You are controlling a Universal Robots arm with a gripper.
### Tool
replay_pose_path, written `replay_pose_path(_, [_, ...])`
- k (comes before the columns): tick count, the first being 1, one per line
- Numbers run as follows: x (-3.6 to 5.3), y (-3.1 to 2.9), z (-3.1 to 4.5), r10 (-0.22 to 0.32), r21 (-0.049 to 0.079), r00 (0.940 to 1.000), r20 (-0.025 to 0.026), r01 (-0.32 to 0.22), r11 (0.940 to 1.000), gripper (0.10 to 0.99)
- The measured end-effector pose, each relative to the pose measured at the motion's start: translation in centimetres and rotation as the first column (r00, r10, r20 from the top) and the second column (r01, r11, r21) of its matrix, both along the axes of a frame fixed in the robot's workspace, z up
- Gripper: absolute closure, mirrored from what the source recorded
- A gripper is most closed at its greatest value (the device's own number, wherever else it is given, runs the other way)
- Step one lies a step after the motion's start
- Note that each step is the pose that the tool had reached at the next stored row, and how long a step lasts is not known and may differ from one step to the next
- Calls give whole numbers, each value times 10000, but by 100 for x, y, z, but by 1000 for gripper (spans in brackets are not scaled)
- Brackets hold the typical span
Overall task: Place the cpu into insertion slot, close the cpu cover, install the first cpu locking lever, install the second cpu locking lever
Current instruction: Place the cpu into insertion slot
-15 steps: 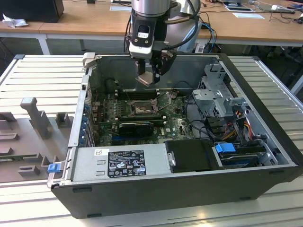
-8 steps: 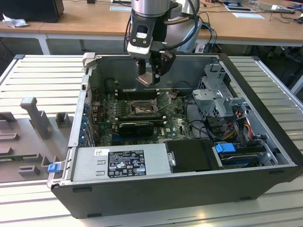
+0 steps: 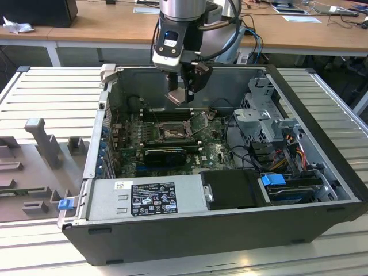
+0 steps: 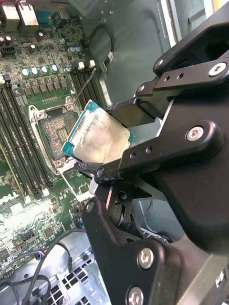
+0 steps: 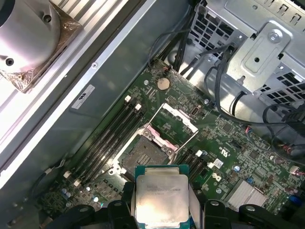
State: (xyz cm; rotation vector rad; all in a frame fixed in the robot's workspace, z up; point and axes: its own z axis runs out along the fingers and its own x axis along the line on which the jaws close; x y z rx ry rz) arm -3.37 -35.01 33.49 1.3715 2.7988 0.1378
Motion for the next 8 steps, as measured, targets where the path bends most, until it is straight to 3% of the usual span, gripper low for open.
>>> replay_pose_path(8, [0, 0, -7, -681, 0, 9977, 0, 681, 9977, 553])
